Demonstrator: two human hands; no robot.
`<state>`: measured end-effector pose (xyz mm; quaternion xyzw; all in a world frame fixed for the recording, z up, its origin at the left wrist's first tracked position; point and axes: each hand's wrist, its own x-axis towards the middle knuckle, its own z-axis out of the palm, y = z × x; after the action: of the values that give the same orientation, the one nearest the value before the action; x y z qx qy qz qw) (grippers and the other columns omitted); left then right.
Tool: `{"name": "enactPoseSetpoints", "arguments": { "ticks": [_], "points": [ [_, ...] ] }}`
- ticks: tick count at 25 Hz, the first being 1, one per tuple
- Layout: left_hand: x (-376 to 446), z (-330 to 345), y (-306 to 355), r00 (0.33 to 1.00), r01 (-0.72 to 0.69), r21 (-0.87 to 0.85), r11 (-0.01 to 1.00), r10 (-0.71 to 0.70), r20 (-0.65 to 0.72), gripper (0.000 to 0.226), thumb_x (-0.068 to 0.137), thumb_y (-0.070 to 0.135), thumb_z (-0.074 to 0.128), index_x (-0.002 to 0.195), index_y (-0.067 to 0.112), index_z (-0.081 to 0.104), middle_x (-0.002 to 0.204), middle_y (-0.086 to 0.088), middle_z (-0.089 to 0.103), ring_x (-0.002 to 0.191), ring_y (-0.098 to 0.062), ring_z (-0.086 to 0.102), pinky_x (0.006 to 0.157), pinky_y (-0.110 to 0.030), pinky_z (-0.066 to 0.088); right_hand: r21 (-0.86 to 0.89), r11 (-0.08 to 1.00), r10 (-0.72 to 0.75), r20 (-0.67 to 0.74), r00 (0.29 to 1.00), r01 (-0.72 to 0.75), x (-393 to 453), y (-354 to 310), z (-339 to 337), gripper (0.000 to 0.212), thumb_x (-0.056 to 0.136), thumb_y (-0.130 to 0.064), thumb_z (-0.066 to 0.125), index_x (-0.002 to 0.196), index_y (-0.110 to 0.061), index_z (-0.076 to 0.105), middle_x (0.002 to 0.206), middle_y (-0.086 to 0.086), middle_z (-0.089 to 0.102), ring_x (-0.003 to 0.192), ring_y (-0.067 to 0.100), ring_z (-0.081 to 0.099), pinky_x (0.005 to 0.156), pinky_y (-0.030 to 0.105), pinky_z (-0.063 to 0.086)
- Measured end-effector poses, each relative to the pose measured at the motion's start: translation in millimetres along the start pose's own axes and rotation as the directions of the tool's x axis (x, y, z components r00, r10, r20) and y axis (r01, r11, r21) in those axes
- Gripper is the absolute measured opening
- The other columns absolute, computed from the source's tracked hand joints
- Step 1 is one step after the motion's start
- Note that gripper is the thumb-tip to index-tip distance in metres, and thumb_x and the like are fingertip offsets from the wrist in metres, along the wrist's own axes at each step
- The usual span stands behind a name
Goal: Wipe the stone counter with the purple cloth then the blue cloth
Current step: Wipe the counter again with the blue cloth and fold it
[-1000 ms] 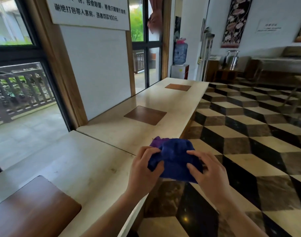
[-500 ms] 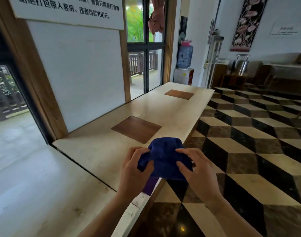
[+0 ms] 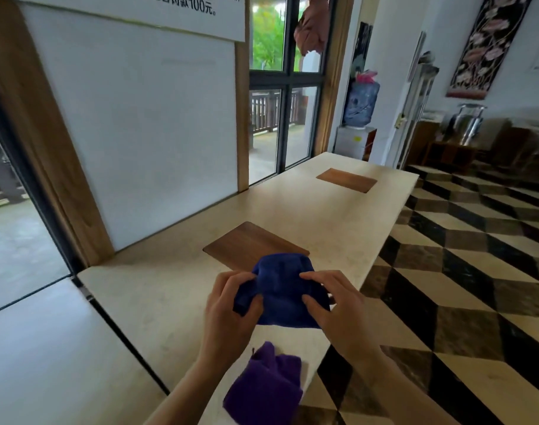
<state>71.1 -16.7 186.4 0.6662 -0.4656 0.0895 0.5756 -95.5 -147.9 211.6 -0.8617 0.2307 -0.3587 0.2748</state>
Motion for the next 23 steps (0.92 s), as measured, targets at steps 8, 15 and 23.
{"name": "enactPoseSetpoints", "arguments": {
  "ticks": [8,15,23],
  "points": [
    [49.7,-28.7,-76.8,0.985,0.151,0.137,0.979,-0.138,-0.105,0.031,0.085,0.036,0.057,0.113,0.023,0.061,0.112,0.01,0.055,0.097,-0.007,0.059,0.074,-0.038,0.057,0.052,0.994,-0.099,0.122,0.988,0.093,101.4,10.2,90.2,0.037,0.085,-0.015,0.075,0.116,-0.032,0.065,0.115,-0.019,0.06,0.101,0.0,0.059,0.08,0.018,0.052],
    [23.7,-80.5,-115.8,0.898,0.393,0.26,0.882,-0.307,-0.314,0.031,0.082,0.032,0.058,0.109,0.019,0.065,0.107,0.008,0.058,0.093,-0.005,0.06,0.078,-0.015,0.046,0.243,0.951,-0.27,0.339,0.901,0.193,133.4,0.2,183.8,0.043,0.083,-0.014,0.077,0.121,-0.03,0.063,0.114,-0.015,0.059,0.094,0.003,0.061,0.075,0.029,0.058],
    [3.8,-69.8,-102.3,0.741,0.624,0.332,0.708,-0.401,-0.539,0.034,0.081,0.035,0.056,0.11,0.022,0.065,0.106,0.011,0.058,0.091,-0.001,0.058,0.075,-0.009,0.043,0.426,0.881,-0.421,0.506,0.753,0.205,152.7,12.3,218.8,0.046,0.086,-0.013,0.074,0.128,-0.027,0.062,0.116,-0.012,0.057,0.088,0.01,0.063,0.074,0.034,0.059]
  ]
}}
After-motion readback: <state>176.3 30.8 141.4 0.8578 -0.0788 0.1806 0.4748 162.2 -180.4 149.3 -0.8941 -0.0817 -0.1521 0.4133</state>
